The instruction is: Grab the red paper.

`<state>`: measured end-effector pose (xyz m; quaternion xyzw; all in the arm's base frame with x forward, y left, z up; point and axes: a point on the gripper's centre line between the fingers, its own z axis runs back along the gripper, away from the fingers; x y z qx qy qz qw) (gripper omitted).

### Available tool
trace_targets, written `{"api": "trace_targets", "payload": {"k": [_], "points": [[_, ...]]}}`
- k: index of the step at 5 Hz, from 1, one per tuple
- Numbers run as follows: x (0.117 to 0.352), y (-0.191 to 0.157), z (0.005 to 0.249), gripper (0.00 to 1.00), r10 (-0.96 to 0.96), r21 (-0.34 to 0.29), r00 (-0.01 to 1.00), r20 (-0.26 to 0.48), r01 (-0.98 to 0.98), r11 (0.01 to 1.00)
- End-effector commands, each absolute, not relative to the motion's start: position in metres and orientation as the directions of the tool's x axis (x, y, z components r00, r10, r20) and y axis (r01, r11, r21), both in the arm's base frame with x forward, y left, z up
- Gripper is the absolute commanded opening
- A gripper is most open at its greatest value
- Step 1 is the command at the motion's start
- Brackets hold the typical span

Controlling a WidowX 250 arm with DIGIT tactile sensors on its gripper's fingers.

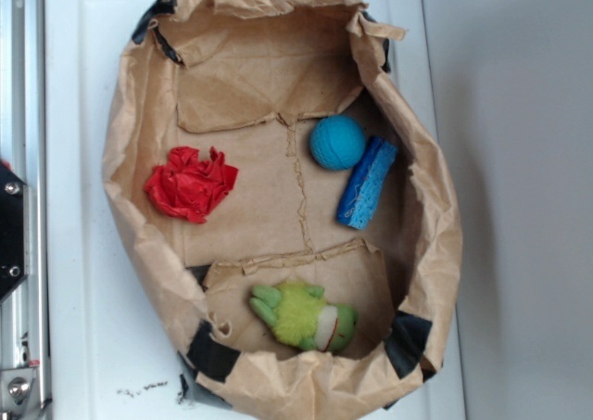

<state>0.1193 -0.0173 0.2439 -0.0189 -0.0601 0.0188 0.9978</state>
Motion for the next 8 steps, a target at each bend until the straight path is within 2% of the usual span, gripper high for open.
{"api": "trace_targets", "payload": {"k": [1, 2, 3, 6, 7, 8], "points": [[0.119, -0.017, 0.244, 1.0, 0.04, -0.04, 0.992, 0.119, -0.035, 0.999], [0.169, -0.035, 0.239, 1.0, 0.021, -0.06, 0.992, 0.125, -0.014, 0.998], [0.215, -0.033, 0.222, 1.0, -0.118, -0.093, 0.993, 0.023, 0.12, 0.988], [0.215, -0.033, 0.222, 1.0, -0.118, -0.093, 0.993, 0.023, 0.12, 0.988], [0.175, 0.017, 0.205, 1.0, -0.183, -0.159, 0.983, 0.032, 0.186, 0.97], [0.166, 0.065, 0.174, 1.0, -0.176, -0.118, 0.982, 0.062, 0.182, 0.976]]}}
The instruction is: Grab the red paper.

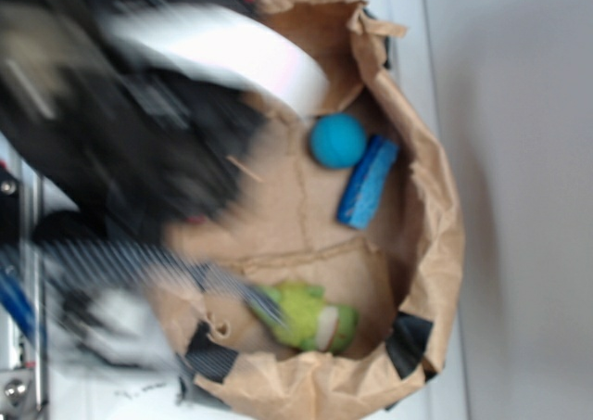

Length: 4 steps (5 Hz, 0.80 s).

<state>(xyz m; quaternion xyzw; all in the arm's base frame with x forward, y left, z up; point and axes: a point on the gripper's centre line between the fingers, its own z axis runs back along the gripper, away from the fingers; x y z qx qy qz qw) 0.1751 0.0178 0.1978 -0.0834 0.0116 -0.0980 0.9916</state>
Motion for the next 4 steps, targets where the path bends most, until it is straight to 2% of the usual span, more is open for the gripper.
{"api": "trace_targets", "payload": {"k": [1, 2, 4], "points": [[0.165, 0.087, 0.154, 1.0, -0.169, -0.093, 0.98, 0.103, 0.178, 0.98], [0.183, 0.09, 0.151, 1.0, -0.124, -0.107, 0.99, 0.061, 0.131, 0.986], [0.205, 0.057, 0.197, 1.0, -0.087, -0.185, 0.994, 0.069, 0.098, 0.978]]}}
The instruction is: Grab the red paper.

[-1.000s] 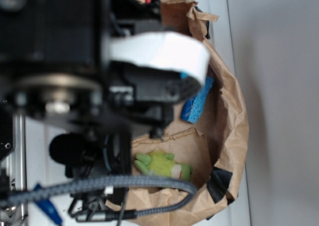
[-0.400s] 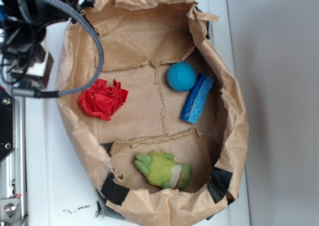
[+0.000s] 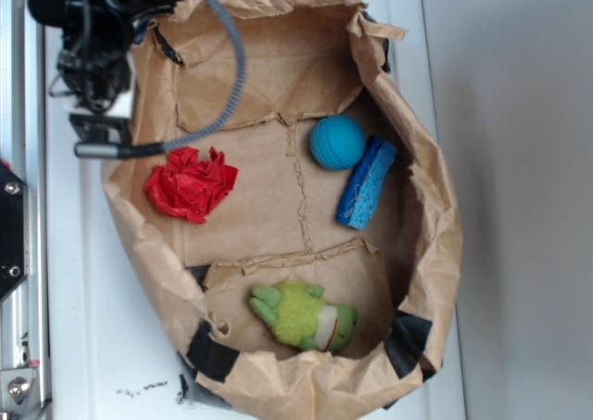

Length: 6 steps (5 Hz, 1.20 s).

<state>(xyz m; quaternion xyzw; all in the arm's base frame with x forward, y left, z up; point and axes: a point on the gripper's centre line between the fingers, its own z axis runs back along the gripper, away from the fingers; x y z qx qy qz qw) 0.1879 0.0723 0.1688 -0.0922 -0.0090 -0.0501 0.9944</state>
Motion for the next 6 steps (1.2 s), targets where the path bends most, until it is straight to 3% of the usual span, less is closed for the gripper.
{"api": "trace_targets", "payload": {"k": [1, 2, 3, 4, 5, 6], "points": [[0.22, 0.052, 0.176, 1.0, -0.061, -0.148, 0.993, 0.102, 0.076, 0.986], [0.23, 0.048, 0.128, 1.0, -0.067, -0.038, 0.992, 0.109, 0.072, 0.997], [0.218, 0.049, 0.097, 1.0, -0.127, -0.002, 0.988, 0.086, 0.127, 0.992], [0.213, 0.055, 0.08, 1.0, -0.161, 0.053, 0.983, 0.092, 0.156, 0.986], [0.225, 0.061, 0.068, 0.98, -0.138, 0.092, 0.987, 0.078, 0.131, 0.987], [0.24, 0.06, 0.068, 0.0, -0.083, 0.102, 0.993, 0.084, 0.074, 0.992]]}}
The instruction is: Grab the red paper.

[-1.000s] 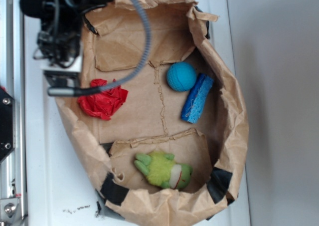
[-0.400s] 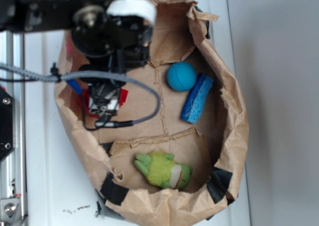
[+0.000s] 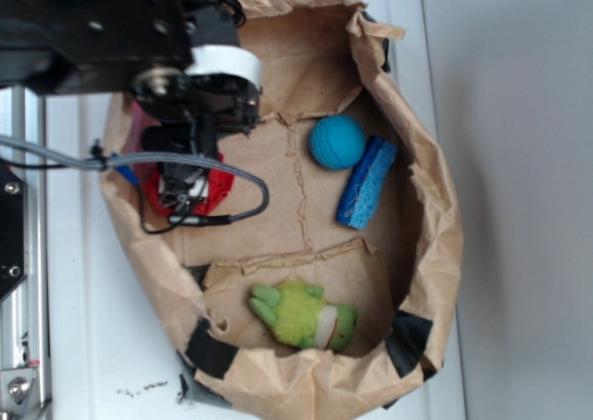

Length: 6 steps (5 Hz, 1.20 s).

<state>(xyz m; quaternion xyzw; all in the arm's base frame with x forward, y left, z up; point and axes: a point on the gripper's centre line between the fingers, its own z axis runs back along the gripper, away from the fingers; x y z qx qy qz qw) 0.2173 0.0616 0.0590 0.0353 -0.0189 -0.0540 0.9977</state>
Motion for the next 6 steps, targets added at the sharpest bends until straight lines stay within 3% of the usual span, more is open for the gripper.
{"api": "trace_targets", "payload": {"k": [1, 2, 3, 5, 6], "points": [[0.241, 0.049, 0.096, 0.0, -0.073, 0.033, 0.994, 0.085, 0.07, 0.997], [0.226, 0.039, 0.138, 0.0, -0.046, -0.061, 0.996, 0.073, 0.05, 0.997], [0.224, 0.036, 0.166, 0.0, -0.018, -0.105, 0.999, 0.028, 0.021, 0.994], [0.218, 0.039, 0.205, 0.0, -0.027, -0.2, 1.0, 0.012, 0.029, 0.979], [0.218, 0.044, 0.189, 1.0, -0.044, -0.16, 0.999, 0.029, 0.048, 0.986]]}}
